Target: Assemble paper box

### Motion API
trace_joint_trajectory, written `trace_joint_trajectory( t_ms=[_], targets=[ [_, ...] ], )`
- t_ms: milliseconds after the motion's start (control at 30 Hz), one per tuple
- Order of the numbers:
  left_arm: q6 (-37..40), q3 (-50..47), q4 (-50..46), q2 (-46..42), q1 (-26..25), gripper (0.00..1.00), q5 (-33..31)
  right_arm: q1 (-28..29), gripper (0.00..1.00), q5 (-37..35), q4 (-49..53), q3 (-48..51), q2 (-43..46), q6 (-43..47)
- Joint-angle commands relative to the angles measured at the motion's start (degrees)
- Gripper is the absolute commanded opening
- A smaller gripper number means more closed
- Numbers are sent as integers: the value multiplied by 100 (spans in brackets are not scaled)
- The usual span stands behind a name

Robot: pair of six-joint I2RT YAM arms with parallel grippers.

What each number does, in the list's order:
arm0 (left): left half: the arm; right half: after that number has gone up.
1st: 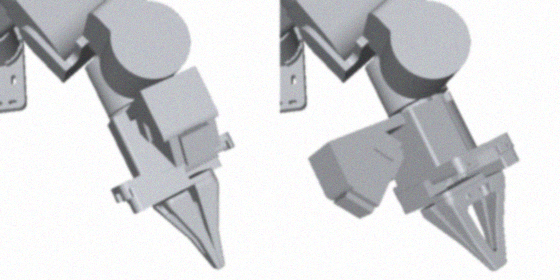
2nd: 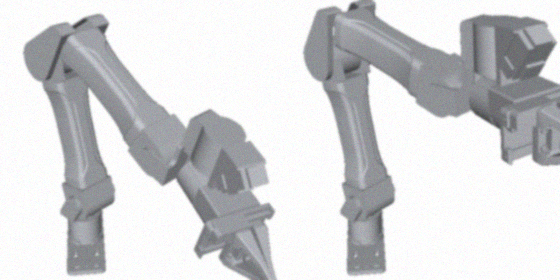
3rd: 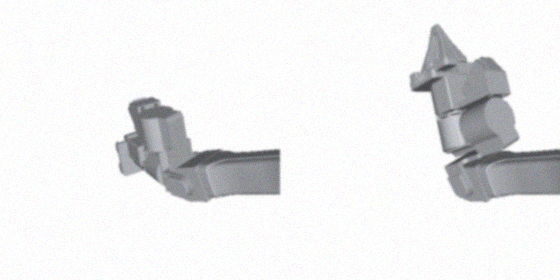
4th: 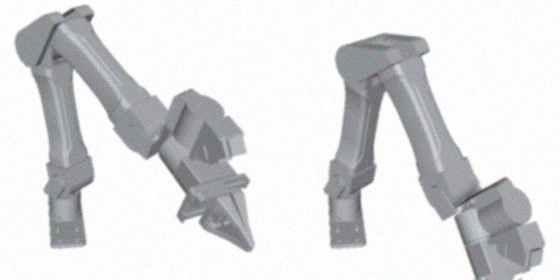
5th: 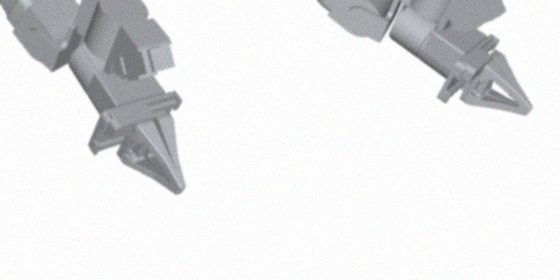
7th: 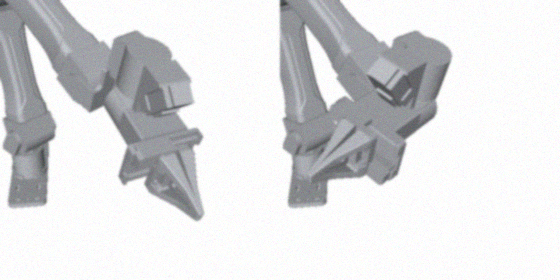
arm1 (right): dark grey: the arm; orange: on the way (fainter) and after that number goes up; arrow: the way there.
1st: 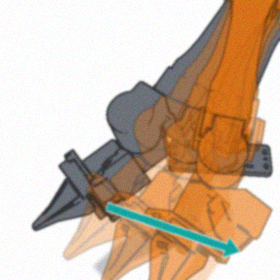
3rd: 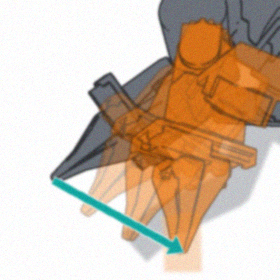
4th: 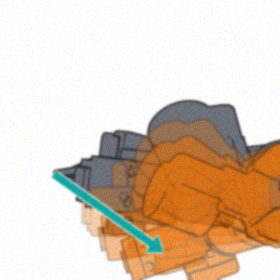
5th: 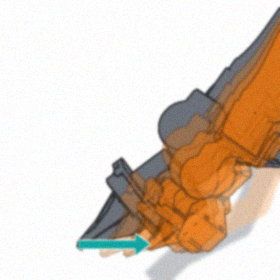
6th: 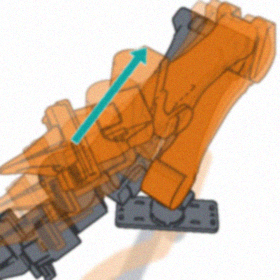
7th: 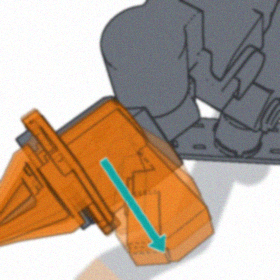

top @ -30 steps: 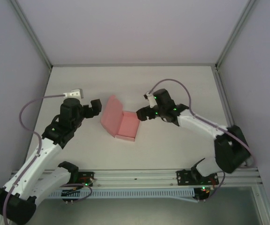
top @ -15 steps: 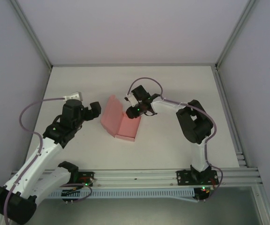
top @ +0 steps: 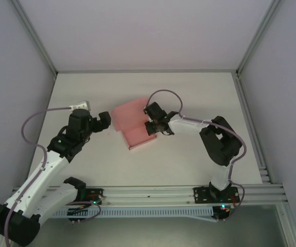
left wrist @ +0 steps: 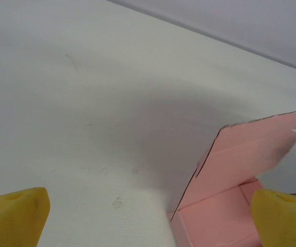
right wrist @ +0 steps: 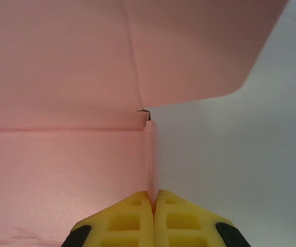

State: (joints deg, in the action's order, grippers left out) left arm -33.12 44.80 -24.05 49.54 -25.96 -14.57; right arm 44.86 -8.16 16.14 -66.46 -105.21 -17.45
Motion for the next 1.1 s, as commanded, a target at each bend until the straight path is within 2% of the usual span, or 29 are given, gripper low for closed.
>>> trace_joint_trajectory(
  t_ms=[0, 100, 233, 300, 367, 467, 500, 567, 633, 667, 733, 833, 933, 1033, 1067],
  targets=[
    [-107, -16, 117, 164, 46, 100, -35, 193, 0, -1942, 909, 76, 215, -1680],
    [-49, -6, 282, 390, 38, 100, 173, 259, 1, -2421, 1504, 72, 211, -2625],
    [222, -7, 607, 756, 20, 100, 598, 338, 4, -2200, 1144, 344, 313, -2944],
    [463, 26, 777, 932, 38, 100, 868, 394, 7, -2024, 851, 452, 420, -2882],
    [676, 63, 950, 1121, 38, 100, 1085, 410, 20, -2008, 696, 502, 545, -2732],
    [1018, 263, 1013, 1442, 38, 100, 1293, 401, 34, -2340, 850, 494, 832, -2458],
    [1159, 377, 1012, 1569, 38, 100, 1374, 397, 35, -2521, 926, 491, 993, -2328],
    [1458, 548, 1070, 1829, 35, 100, 1606, 360, 40, -2620, 886, 518, 1324, -1730],
    [1648, 692, 1129, 2136, 47, 100, 1811, 215, 49, -2676, 748, 562, 1642, -1247],
    [1749, 788, 1113, 2294, 47, 100, 1928, 69, 51, -2396, 594, 605, 1774, -909],
    [2097, 1014, 1122, 2610, 52, 100, 2231, -413, 65, -1399, 214, 716, 2039, -395],
    [2471, 1401, 1181, 3100, 90, 100, 2455, -1283, 84, 696, -441, 860, 2208, 302],
    [2779, 1786, 1062, 3594, 126, 100, 2694, -1841, 87, 1852, -688, 742, 2107, 809],
    [3088, 2038, 1052, 3947, 145, 98, 3054, -2054, 89, 2577, -408, 414, 1795, 1648],
    [3193, 2113, 1039, 4044, 152, 96, 3168, -2085, 88, 2603, -222, 264, 1653, 1803]
  ],
)
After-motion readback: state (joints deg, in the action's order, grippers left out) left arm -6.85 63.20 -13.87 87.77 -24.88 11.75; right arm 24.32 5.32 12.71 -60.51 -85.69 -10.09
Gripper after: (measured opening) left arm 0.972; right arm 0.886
